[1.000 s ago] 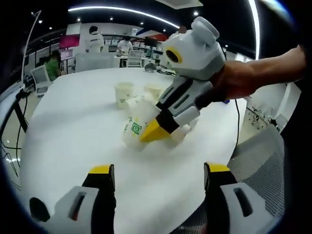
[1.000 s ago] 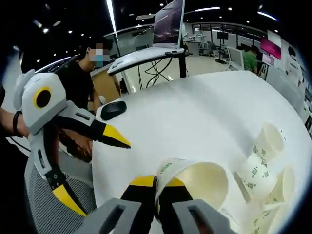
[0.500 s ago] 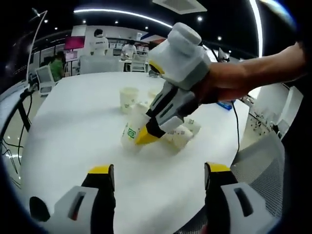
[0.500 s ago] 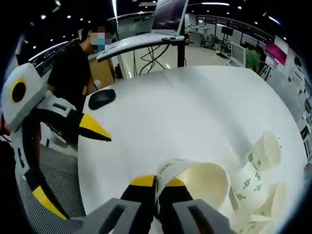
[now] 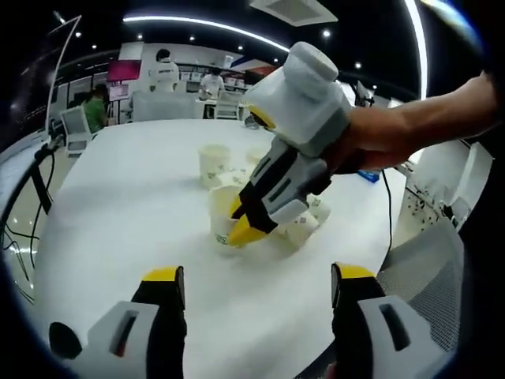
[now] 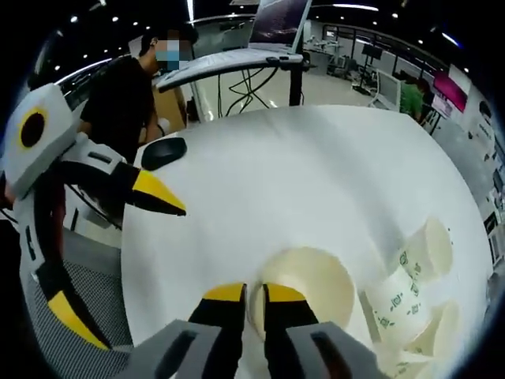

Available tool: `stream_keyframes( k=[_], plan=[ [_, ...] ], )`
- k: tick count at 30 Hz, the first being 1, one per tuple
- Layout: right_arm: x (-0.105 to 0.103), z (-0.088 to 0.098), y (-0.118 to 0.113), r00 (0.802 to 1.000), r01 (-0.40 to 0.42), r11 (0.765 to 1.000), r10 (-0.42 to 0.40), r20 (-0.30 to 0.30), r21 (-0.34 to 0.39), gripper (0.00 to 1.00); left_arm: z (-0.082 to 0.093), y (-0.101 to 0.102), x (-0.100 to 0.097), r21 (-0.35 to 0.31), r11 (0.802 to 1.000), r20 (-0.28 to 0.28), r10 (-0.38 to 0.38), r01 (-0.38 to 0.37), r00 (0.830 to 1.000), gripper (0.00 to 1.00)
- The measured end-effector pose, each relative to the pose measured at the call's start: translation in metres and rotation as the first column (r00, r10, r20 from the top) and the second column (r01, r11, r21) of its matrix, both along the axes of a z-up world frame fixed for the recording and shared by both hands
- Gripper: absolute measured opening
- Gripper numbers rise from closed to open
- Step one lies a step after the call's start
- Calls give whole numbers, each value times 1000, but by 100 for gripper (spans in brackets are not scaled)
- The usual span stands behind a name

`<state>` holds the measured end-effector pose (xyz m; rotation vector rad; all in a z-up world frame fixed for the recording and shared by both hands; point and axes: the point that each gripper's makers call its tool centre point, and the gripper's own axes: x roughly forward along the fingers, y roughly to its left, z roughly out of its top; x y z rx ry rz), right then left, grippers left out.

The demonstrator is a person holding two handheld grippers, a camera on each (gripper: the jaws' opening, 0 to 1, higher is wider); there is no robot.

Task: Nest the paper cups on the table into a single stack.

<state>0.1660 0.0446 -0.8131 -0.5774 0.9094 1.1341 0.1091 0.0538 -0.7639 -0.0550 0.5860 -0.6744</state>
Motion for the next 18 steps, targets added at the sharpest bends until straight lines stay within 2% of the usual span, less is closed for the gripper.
stream_keyframes(
  k=[5, 10, 18],
  plan=[
    [1, 8, 3, 1000, -20, 1000, 19, 25, 23, 10, 0, 2, 4, -2, 1000, -2, 14, -14, 1000, 75],
    [2, 16, 2, 998, -27, 999, 25, 50, 47, 21, -3, 3, 7, -4, 1000, -2, 16, -16, 1000, 75],
    [8, 27, 0, 997, -14, 996, 7, 75, 91, 30, -7, 1, 10, -6, 1000, -5, 12, -12, 1000, 75]
  ],
)
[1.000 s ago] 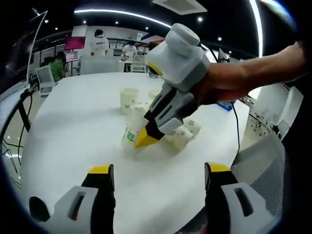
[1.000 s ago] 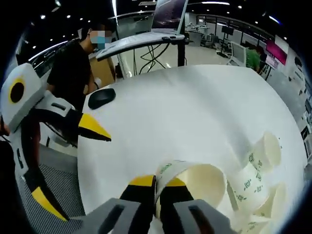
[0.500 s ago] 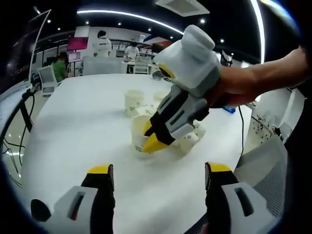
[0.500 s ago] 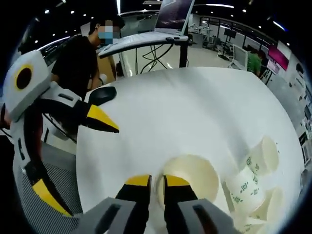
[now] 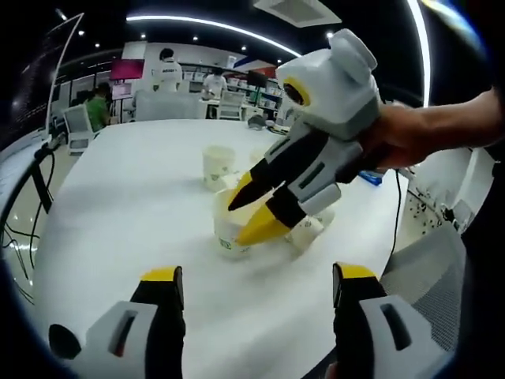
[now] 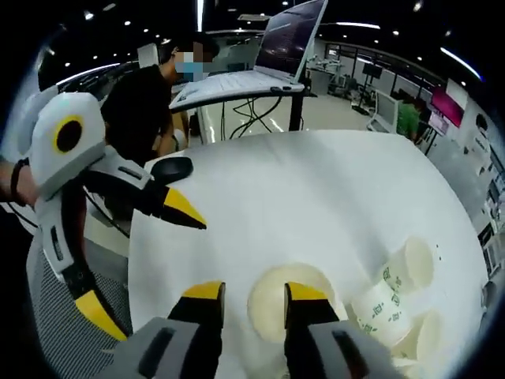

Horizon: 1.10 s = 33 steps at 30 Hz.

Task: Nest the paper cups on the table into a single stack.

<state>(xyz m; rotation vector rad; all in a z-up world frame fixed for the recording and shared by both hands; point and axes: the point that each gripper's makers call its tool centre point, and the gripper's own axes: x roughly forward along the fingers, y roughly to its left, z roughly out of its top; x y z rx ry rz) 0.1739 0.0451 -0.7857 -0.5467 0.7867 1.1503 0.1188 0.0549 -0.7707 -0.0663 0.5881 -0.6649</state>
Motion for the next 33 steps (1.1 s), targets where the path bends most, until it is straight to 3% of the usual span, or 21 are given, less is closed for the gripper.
stream_keyframes(
  k=[10, 19, 24, 26, 29, 33],
  plan=[
    [-1, 32, -7, 998, 40, 996, -44, 39, 79, 37, 0, 1, 0, -19, 1000, -5, 19, -19, 1000, 75],
    [1, 34, -21, 993, 106, 988, -112, 47, 114, 45, 1, 2, 0, -11, 1000, 4, 18, -18, 1000, 76],
    [6, 39, -37, 972, 229, 956, -236, 16, 183, 49, 3, 3, 0, -4, 1000, 13, 13, -13, 1000, 76],
    [5, 40, -47, 965, 252, 951, -260, 19, 176, 50, 3, 4, 0, -2, 1000, 13, 12, -12, 1000, 76],
    [9, 38, -67, 939, 334, 927, -343, 25, 172, 51, 4, 4, 0, -1, 1000, 14, 11, -11, 1000, 76],
    [8, 33, -84, 910, 409, 894, -413, -17, 185, 50, 6, 3, -1, 1, 1000, 15, 2, -2, 1000, 76]
  ],
)
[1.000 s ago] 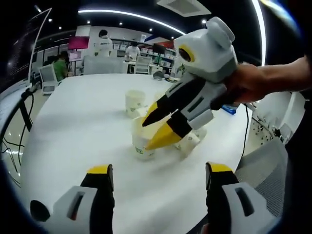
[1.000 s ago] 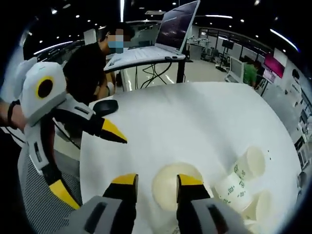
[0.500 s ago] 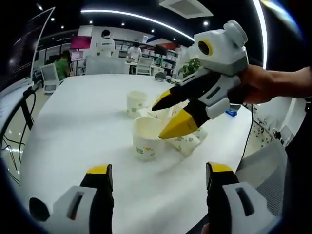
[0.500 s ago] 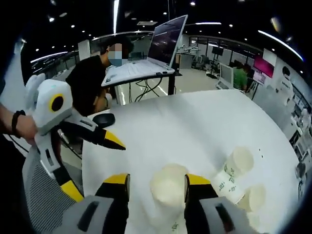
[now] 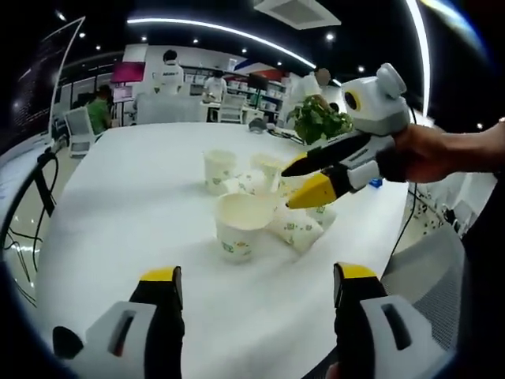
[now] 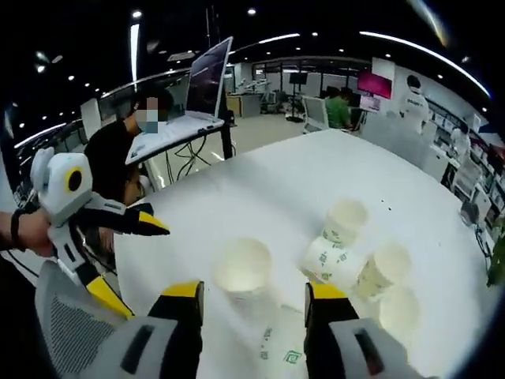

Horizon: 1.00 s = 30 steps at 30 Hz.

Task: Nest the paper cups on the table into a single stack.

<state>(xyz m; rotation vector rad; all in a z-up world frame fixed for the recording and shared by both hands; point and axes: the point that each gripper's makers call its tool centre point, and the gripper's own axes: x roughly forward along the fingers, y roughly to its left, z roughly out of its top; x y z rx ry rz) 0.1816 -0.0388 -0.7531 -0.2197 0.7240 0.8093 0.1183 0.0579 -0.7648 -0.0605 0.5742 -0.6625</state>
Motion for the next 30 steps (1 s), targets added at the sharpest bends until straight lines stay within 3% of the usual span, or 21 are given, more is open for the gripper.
stream_keyframes(
  k=[7, 14, 21, 23, 27, 30],
  plan=[
    [0, -23, -32, 992, 118, 992, -120, -46, -37, 49, -1, -1, 1, 3, 1000, -3, -8, 8, 1000, 76],
    [-12, -28, -37, 983, 159, 986, -162, -84, -44, 47, -2, -2, -1, 4, 1000, -9, -8, 8, 1000, 75],
    [-12, -49, -40, 964, 210, 976, -215, -153, -50, 45, -3, 0, -2, 8, 1000, -13, -4, 5, 1000, 75],
    [-5, -58, -41, 957, 229, 972, -236, -172, -59, 45, -3, -1, -3, 10, 1000, -14, -5, 5, 1000, 75],
    [-2, -63, -42, 915, 321, 946, -322, -242, -45, 43, -1, 0, -4, 10, 1000, -16, -1, 1, 1000, 75],
    [0, -68, -41, 906, 331, 941, -339, -254, -76, 43, -1, 1, -4, 6, 1000, -18, 6, -6, 1000, 75]
  ],
)
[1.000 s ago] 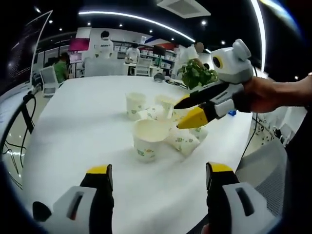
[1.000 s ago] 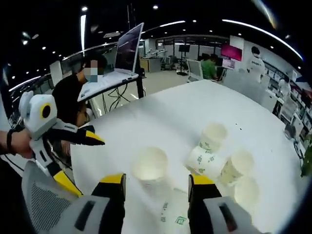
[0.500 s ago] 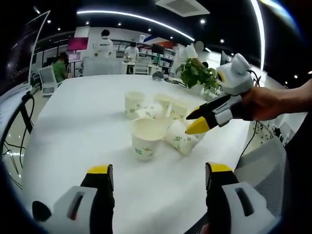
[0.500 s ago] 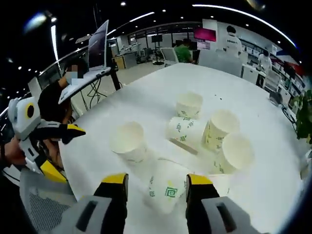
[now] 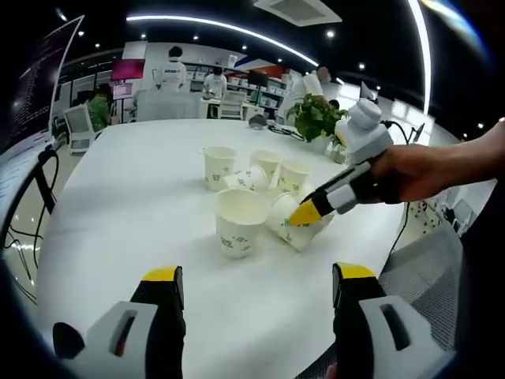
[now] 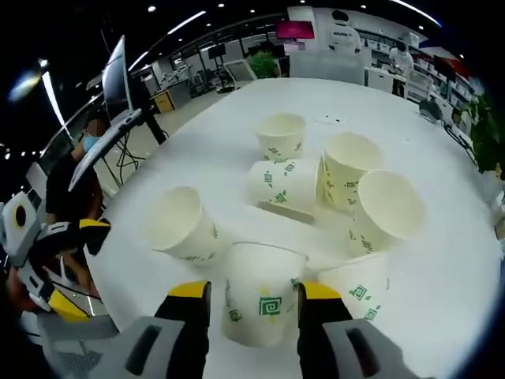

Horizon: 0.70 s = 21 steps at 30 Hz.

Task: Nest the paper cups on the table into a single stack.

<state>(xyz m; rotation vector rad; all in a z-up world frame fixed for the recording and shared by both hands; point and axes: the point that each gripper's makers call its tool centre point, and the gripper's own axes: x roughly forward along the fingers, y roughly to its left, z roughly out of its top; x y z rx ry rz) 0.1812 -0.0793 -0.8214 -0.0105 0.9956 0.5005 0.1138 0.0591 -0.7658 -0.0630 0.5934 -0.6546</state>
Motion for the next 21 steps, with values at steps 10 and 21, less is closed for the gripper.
stream_keyframes(
  k=[10, 21],
  plan=[
    [0, -28, 7, 998, -34, 997, 30, -59, -63, 42, -2, 4, -3, -2, 1000, -11, 7, -7, 1000, 75],
    [-13, -18, 4, 995, -96, 992, 93, -42, -84, 39, -2, 0, -4, 3, 1000, -16, -14, 14, 1000, 73]
  ],
)
